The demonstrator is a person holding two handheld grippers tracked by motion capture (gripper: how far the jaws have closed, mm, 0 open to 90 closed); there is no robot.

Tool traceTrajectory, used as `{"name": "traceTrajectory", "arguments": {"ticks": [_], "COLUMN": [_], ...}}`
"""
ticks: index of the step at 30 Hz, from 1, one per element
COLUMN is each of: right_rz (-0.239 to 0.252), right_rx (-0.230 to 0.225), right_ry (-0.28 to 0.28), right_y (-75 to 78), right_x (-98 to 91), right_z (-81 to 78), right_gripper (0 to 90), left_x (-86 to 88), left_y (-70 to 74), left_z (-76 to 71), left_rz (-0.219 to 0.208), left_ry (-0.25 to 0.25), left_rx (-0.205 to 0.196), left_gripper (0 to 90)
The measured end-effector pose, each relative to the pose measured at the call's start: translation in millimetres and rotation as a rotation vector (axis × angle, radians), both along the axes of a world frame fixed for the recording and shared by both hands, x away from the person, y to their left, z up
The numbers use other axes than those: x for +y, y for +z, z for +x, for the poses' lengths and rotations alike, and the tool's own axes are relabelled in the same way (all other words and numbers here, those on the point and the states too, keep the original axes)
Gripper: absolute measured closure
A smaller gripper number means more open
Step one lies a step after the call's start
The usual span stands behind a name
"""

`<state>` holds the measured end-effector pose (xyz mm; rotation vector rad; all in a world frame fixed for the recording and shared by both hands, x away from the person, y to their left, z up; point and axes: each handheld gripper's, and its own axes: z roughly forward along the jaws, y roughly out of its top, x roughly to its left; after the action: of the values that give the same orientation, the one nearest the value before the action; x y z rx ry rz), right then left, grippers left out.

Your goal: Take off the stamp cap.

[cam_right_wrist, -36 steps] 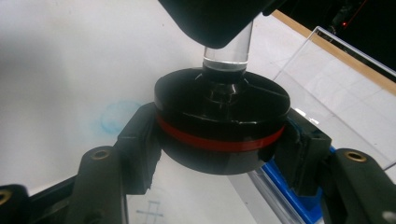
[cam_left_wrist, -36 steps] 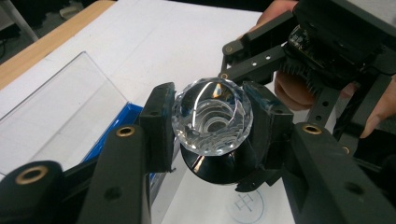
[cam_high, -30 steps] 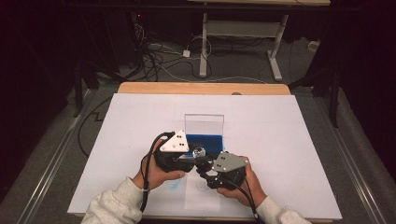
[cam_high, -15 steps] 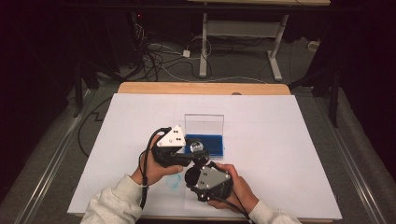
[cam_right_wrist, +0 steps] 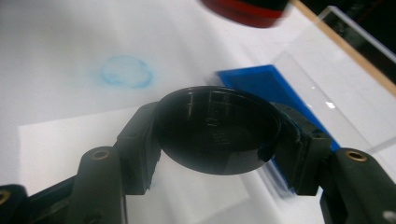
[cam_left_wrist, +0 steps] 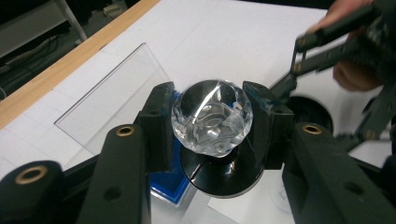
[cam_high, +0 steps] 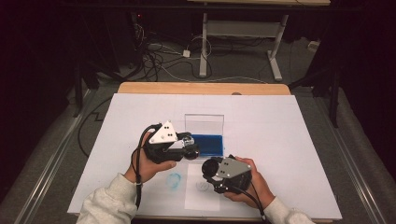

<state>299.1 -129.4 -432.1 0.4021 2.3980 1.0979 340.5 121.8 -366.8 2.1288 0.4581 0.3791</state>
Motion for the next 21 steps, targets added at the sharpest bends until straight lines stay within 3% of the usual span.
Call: {"name": "traceTrajectory", "arguments": {"ticks": [12,21], "right_rz": [0.069,0.1], "right_rx": [-0.022,-0.034], "right_ry": [-0.125,-0.187], "right_y": [11.9,15.3], "right_x": [-41.4,-67.8], "right_z": [-0.3,-1.5], "right_gripper": [38.6,38.6], "left_x": [0.8,4.1], "left_y": [-4.4,-4.0], "left_z": [0.6,0.9], "left_rz": [0.038,0.052], "left_ry": [0.016,0.029], "left_rx": [0.002,-0.007], "left_gripper": [55.1,55.1]}}
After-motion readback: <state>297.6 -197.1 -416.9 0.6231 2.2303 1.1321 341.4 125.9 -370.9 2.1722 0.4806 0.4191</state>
